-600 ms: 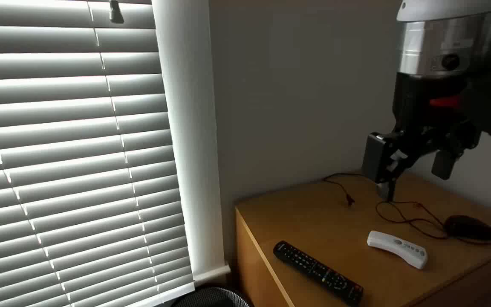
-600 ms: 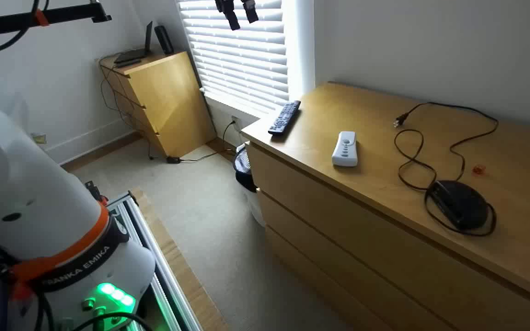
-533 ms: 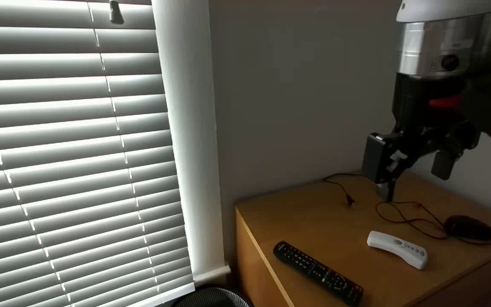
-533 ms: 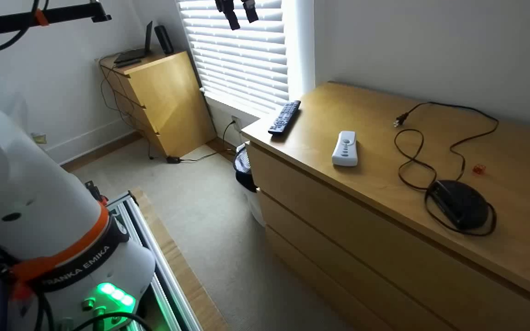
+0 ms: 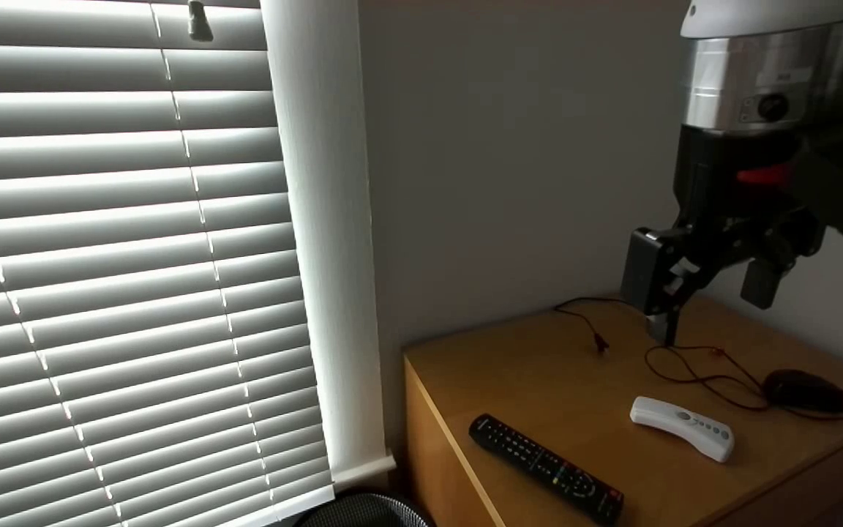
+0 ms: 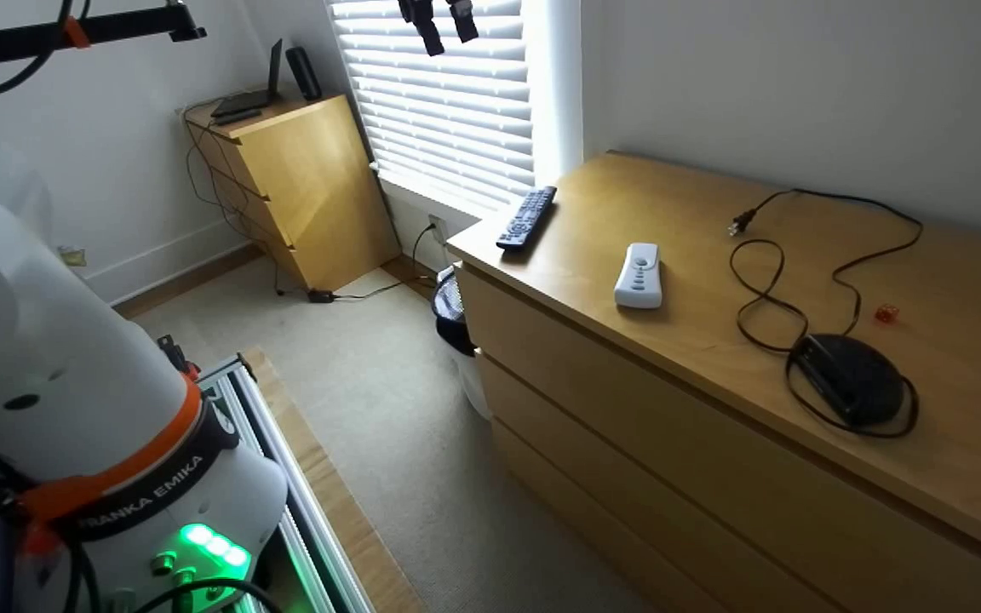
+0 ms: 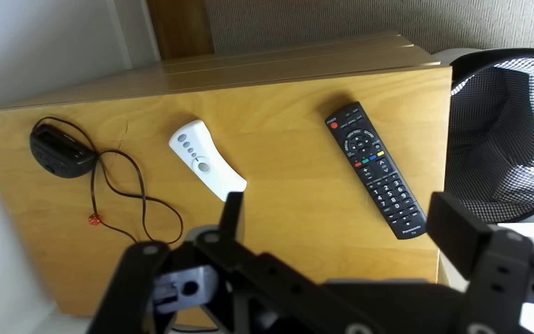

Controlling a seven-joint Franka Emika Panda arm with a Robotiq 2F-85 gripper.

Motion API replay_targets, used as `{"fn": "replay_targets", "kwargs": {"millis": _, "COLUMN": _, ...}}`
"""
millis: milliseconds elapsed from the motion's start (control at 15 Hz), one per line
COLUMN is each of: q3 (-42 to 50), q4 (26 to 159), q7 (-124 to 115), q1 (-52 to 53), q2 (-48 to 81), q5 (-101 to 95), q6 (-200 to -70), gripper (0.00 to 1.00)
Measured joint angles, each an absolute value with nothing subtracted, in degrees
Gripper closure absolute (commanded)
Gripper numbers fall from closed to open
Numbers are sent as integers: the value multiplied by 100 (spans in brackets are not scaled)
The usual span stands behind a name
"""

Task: Push the far right button on the black digital clock

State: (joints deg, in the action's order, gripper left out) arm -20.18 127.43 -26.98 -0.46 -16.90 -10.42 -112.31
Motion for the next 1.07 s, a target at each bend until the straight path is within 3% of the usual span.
{"fn": "replay_targets", "kwargs": {"millis": 1067, "q3": -1838, "q4": 12707, "q7": -2646, "q1": 56, "q2": -1679, "q5": -1042, "q6": -11261, "gripper": 0}}
